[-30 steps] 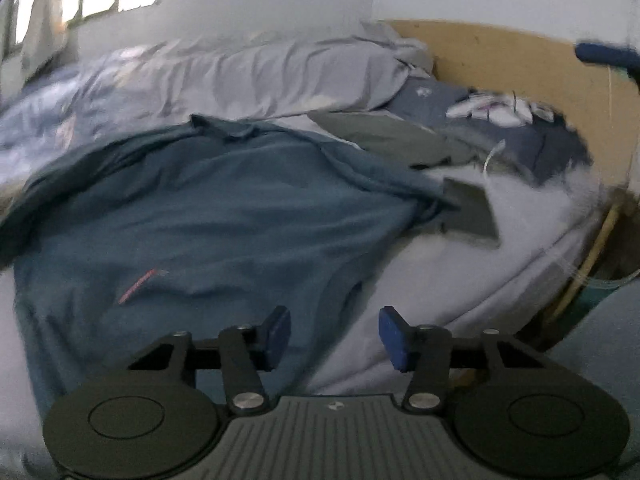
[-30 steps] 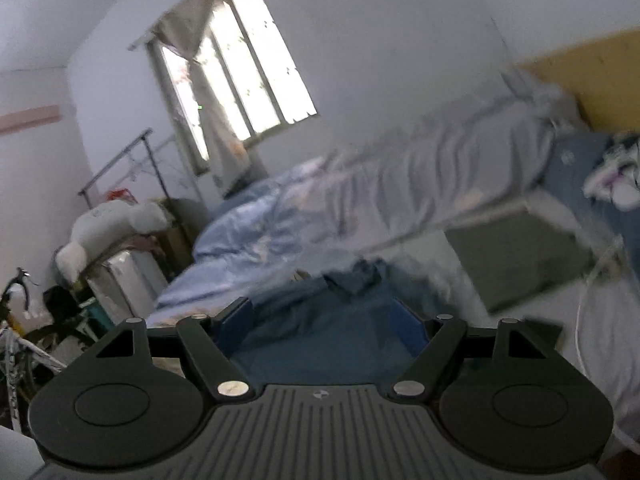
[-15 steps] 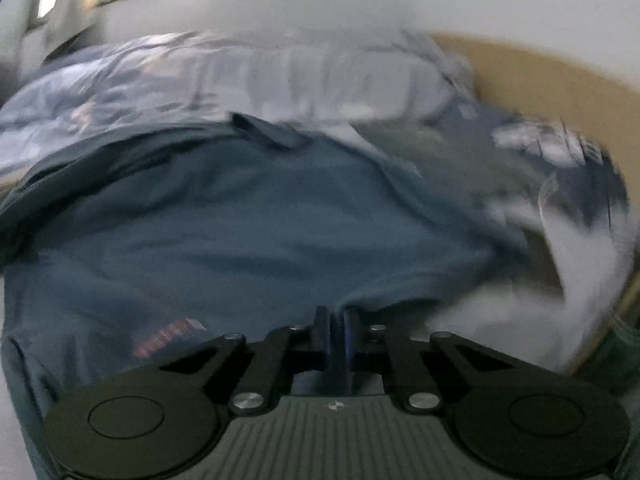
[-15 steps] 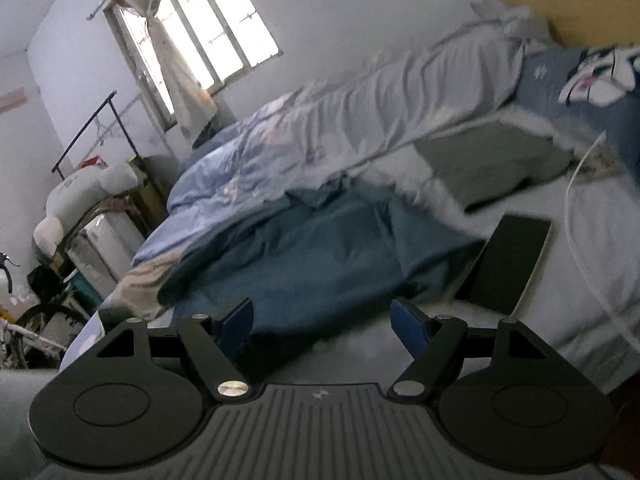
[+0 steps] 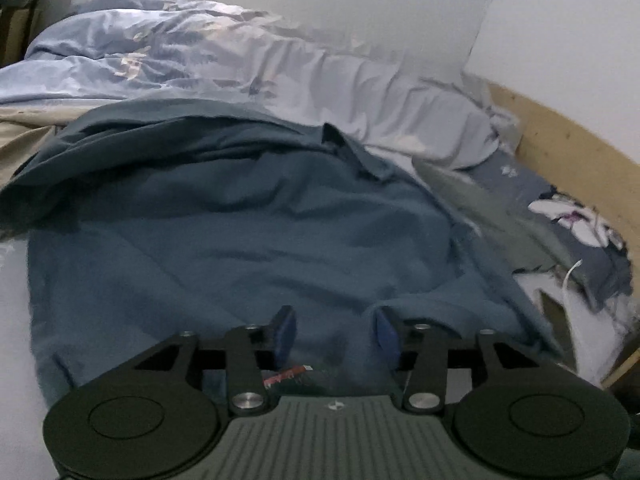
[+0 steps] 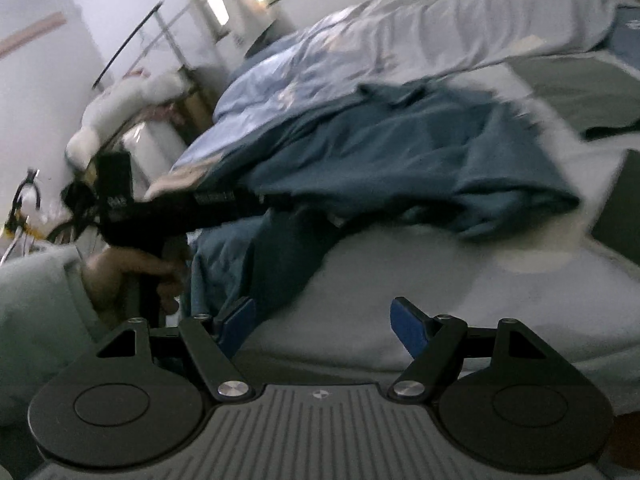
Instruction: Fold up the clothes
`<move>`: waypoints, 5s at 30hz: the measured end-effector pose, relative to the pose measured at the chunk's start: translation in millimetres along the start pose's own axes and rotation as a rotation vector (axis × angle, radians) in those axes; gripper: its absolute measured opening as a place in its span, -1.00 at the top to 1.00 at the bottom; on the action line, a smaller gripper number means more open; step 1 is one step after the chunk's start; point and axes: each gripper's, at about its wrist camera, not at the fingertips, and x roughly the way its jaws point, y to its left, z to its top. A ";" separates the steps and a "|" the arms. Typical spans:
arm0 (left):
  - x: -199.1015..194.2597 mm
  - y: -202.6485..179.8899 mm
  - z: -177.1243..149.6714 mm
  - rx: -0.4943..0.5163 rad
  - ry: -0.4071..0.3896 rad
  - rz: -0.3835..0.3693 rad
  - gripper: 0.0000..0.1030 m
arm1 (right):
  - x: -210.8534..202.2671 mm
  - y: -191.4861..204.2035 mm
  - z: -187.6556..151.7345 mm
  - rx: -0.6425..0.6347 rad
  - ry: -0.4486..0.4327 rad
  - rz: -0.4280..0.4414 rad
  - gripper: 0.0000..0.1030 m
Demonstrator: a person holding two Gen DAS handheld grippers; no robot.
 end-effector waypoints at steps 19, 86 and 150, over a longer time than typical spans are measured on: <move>-38.8 -59.9 -79.5 0.523 0.038 0.068 0.05 | 64.2 -15.3 44.3 0.149 -0.046 -0.038 -0.19; -67.2 100.8 -38.8 -0.258 -0.055 0.005 0.83 | 113.5 110.8 0.5 -0.330 0.196 0.298 0.19; -134.1 -45.1 -97.6 0.507 -0.144 0.115 0.13 | 94.1 86.2 26.0 0.361 0.119 0.232 0.83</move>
